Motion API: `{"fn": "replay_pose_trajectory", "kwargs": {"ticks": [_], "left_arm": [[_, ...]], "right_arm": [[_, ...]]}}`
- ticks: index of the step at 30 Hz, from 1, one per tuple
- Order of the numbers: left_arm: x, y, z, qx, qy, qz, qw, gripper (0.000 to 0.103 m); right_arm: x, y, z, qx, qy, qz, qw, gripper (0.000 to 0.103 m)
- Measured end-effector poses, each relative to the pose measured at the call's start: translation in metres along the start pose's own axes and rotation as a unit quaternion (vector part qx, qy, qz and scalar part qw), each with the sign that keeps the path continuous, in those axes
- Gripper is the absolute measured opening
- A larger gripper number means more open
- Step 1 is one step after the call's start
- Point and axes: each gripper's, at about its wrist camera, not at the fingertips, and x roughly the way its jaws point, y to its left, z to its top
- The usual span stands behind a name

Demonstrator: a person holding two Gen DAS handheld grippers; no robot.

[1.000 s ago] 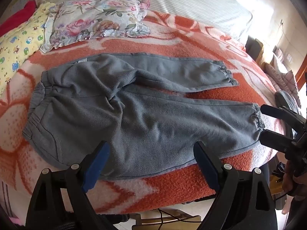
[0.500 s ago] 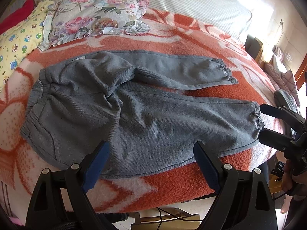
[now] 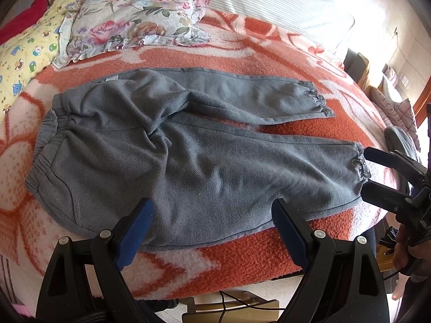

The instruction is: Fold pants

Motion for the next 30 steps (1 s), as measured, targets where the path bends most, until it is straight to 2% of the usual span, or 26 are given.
{"fn": "replay_pose_trajectory", "kwargs": {"ticks": [30], "left_arm": [[0.024,0.001,0.009,-0.006,0.025,-0.025,0.9994,0.090]], "right_arm": [[0.013,-0.034,0.000,0.043,0.003,-0.005,0.999,0.103]]}}
